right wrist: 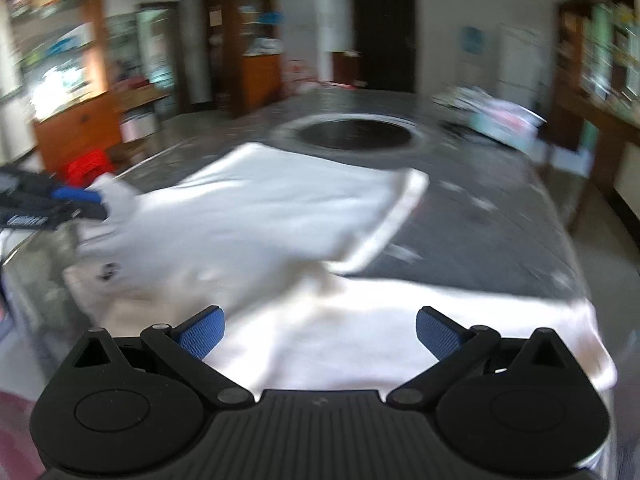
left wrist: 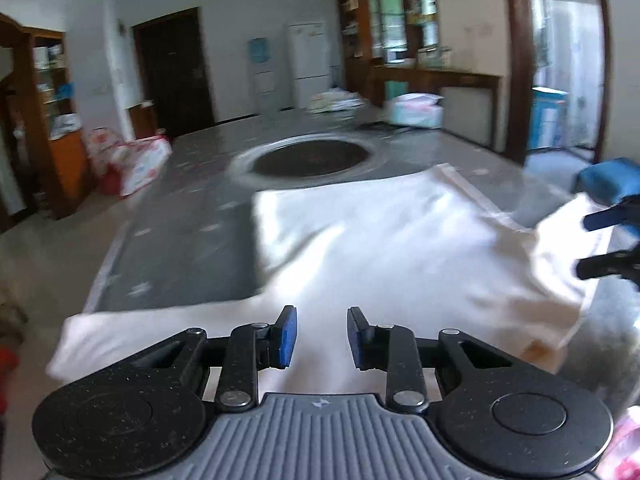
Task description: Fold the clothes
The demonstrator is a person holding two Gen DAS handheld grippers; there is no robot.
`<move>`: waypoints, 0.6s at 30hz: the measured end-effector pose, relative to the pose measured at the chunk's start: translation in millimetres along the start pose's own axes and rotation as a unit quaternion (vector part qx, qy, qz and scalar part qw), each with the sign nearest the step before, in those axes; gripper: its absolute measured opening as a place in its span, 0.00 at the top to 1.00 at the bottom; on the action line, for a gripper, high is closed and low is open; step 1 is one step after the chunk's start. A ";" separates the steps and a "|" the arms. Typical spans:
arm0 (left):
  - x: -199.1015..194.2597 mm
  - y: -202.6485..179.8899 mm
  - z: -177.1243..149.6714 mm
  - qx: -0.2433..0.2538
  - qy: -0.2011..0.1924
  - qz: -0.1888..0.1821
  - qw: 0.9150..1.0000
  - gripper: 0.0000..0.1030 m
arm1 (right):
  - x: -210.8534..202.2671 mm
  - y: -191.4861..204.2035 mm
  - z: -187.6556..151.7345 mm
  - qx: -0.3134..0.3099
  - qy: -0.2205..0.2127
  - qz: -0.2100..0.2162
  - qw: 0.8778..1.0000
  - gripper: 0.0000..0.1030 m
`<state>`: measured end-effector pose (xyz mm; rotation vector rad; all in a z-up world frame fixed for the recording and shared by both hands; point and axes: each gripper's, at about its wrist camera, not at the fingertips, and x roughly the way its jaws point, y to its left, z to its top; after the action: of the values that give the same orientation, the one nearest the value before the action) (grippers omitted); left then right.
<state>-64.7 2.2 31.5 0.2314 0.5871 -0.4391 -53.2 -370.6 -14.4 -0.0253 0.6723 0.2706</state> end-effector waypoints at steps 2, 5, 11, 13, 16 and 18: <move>9.8 -15.3 2.0 0.008 0.000 -0.023 1.000 0.71 | -1.3 -16.0 -6.0 0.022 0.002 -0.022 1.000 0.00; 23.9 -33.9 -2.3 0.026 0.018 -0.050 0.998 0.71 | -1.4 -30.3 -15.9 0.038 0.011 -0.055 0.998 0.01; 19.9 -46.0 -16.2 0.049 0.027 -0.063 0.996 0.70 | -8.7 -35.9 -27.8 0.039 0.019 -0.086 0.995 0.02; 17.6 -41.6 -20.0 0.039 0.029 -0.067 0.997 0.70 | -7.6 -36.2 -28.3 0.038 0.021 -0.093 0.995 0.01; 16.3 -41.3 -24.8 0.023 0.030 -0.073 0.997 0.70 | -4.5 -40.9 -26.9 0.044 0.019 -0.102 0.994 0.01; 14.3 -43.6 -25.7 0.019 0.031 -0.077 0.996 0.70 | -2.7 -44.5 -25.7 0.045 0.021 -0.109 0.993 0.00</move>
<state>-86.5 -32.5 -1.4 0.2376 0.6613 -0.5935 -59.5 -417.0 -35.7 -0.0184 0.7163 0.0297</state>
